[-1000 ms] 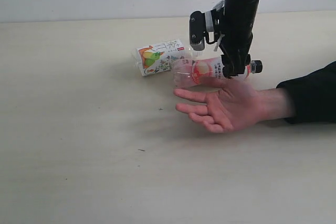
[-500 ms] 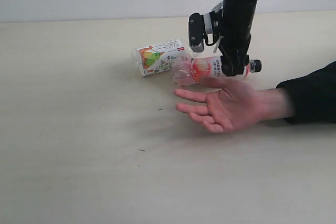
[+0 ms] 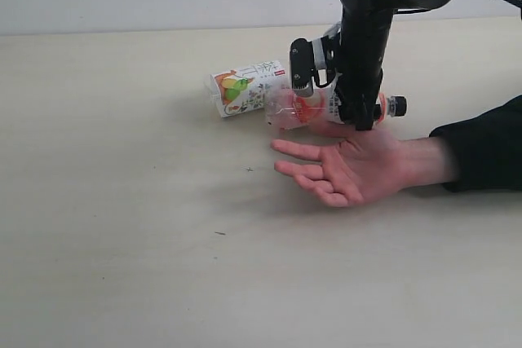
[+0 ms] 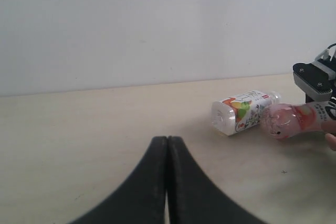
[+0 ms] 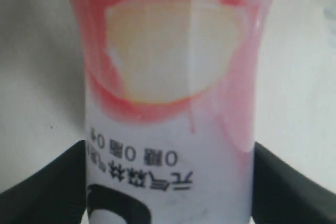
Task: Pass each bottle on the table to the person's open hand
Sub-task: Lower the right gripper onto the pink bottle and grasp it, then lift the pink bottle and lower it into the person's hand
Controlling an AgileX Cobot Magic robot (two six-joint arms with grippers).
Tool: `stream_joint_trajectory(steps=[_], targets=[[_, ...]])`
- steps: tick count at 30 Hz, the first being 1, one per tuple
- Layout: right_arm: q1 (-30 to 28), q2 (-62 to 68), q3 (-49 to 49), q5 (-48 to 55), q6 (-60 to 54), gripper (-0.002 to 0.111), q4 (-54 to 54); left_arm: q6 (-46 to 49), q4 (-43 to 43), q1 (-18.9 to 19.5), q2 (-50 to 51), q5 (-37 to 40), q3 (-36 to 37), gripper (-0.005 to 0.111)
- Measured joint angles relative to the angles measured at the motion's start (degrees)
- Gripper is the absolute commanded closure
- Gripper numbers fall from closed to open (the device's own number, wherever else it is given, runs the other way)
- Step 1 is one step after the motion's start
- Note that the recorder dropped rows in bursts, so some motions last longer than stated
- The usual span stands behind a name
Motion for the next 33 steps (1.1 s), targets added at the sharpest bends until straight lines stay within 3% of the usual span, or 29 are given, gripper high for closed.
stream_joint_trajectory(steps=[4, 11, 25, 33], targets=[[0.0, 0.0, 0.0, 0.46, 0.0, 0.063, -0.32, 0.0, 0.0, 0.0, 0.0, 0.0, 0.0, 0.107], [0.0, 0.0, 0.0, 3.19, 0.86, 0.107, -4.14, 0.0, 0.0, 0.0, 0.0, 0.0, 0.0, 0.107], [0.0, -6.65, 0.0, 3.89, 3.27, 0.108, -8.43, 0.0, 0.0, 0.0, 0.0, 0.0, 0.0, 0.107], [0.0, -15.25, 0.0, 6.92, 17.0, 0.108, -8.43, 0.0, 0.0, 0.0, 0.0, 0.0, 0.0, 0.107]])
